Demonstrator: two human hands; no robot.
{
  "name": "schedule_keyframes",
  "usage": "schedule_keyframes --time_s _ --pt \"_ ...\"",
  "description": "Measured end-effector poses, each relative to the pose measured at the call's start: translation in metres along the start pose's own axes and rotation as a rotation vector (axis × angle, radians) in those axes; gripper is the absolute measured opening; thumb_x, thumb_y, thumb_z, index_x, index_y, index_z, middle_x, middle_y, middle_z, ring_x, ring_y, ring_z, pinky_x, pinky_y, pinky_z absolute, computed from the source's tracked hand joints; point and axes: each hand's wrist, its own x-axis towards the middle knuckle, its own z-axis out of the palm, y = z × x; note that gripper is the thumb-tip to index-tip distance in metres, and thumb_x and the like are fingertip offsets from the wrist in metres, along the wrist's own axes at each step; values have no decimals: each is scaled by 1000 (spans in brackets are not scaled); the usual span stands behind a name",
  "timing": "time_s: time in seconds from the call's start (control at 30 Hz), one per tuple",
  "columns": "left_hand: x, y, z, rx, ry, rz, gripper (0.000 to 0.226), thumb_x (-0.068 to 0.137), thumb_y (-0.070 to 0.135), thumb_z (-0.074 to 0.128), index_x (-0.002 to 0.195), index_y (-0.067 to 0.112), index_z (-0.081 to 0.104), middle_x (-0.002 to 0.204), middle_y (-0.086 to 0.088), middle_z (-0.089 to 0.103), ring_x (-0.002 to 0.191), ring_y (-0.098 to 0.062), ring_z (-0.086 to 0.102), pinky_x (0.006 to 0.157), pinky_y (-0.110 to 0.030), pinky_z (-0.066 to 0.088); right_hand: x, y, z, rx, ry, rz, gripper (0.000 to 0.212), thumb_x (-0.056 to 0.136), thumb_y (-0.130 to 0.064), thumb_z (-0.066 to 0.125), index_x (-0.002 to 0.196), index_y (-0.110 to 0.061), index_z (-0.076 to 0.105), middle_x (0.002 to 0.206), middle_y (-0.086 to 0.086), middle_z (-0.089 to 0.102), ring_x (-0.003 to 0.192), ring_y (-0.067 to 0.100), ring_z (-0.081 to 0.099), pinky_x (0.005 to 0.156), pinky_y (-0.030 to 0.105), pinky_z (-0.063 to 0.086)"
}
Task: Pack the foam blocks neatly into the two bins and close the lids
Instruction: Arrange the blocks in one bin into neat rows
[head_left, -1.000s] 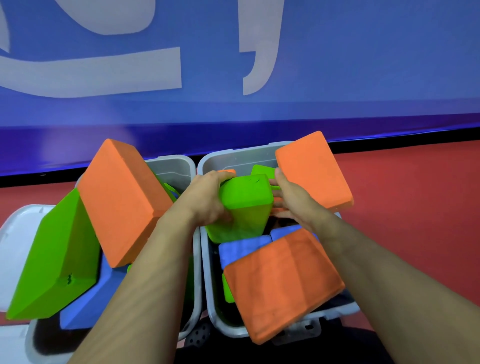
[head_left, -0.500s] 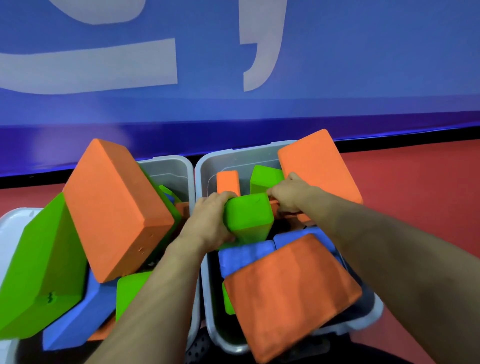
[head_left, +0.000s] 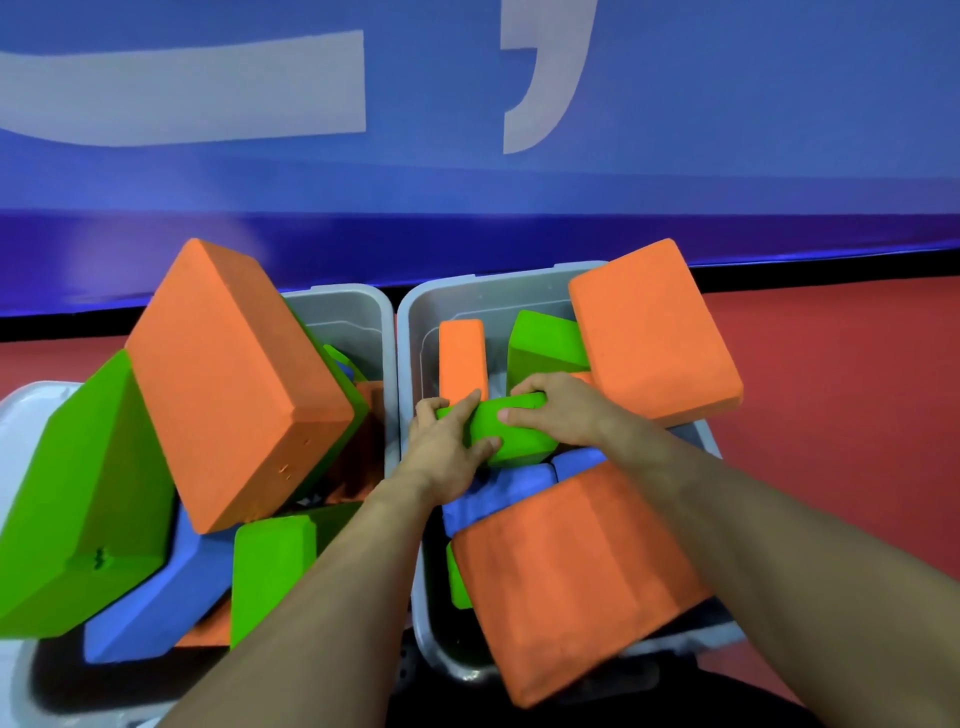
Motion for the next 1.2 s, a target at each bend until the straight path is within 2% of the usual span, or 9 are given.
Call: schedule_keyframes --time_s 0.1,0.17,0.37,0.63,0.73,0.87,0.97,1.07,1.2 --pt "3 -7 15 -137 87 -33 68 97 22 68 157 17 36 155 -15 26 147 -29 31 123 -31 20 7 5 9 -24 -14 12 58 85 -49 76 130 -14 65 133 6 65 122 20 59 95 26 43" --pt "3 -11 25 -193 112 -64 72 96 18 69 158 14 32 163 -16 20 153 -27 22 124 -29 15 12 9 18 -81 -13 12 58 84 -53 76 128 -16 67 132 7 65 123 24 57 100 31 44" --pt "12 -24 42 -264 78 -138 78 94 17 71 160 16 28 170 -12 4 156 -21 11 121 -24 9 16 19 28 -401 41 -45 53 81 -73 62 120 -39 71 134 -9 58 125 24 37 105 38 28" --pt "19 -27 50 -339 50 -159 77 102 24 59 162 27 11 168 -8 -18 157 -23 7 120 -25 12 26 28 43 -479 46 -58 48 95 -69 43 129 -41 64 141 -13 57 146 23 19 106 42 20" --pt "15 -27 53 -311 98 -131 76 105 30 52 162 32 1 168 -11 -16 157 -24 4 120 -28 14 30 27 44 -473 70 -31 50 98 -67 40 134 -39 60 141 -11 57 147 23 18 108 44 20" --pt "3 -33 62 -313 125 -95 90 102 34 57 160 28 -12 168 -12 -17 157 -25 -2 122 -31 7 35 26 44 -456 118 -2 51 99 -65 38 139 -39 56 142 -11 57 145 22 20 107 45 22" --pt "-5 -33 66 -301 -7 -205 116 92 41 72 156 35 -24 167 -7 -22 157 -30 3 125 -37 10 37 26 44 -443 107 10 51 100 -65 37 140 -38 53 146 -9 54 148 23 15 110 47 20" --pt "-5 -33 67 -303 -59 -253 137 81 31 85 151 37 -32 167 -6 -20 156 -27 8 124 -37 15 35 30 43 -427 108 -24 52 98 -66 41 140 -37 50 148 -11 51 152 23 9 114 46 15" --pt "-3 -39 63 -385 -49 -260 137 81 22 86 154 35 -30 168 -7 -6 154 -23 17 121 -33 19 28 32 28 -337 149 -203 59 81 -68 67 129 -36 56 133 -12 52 135 20 33 105 36 25"
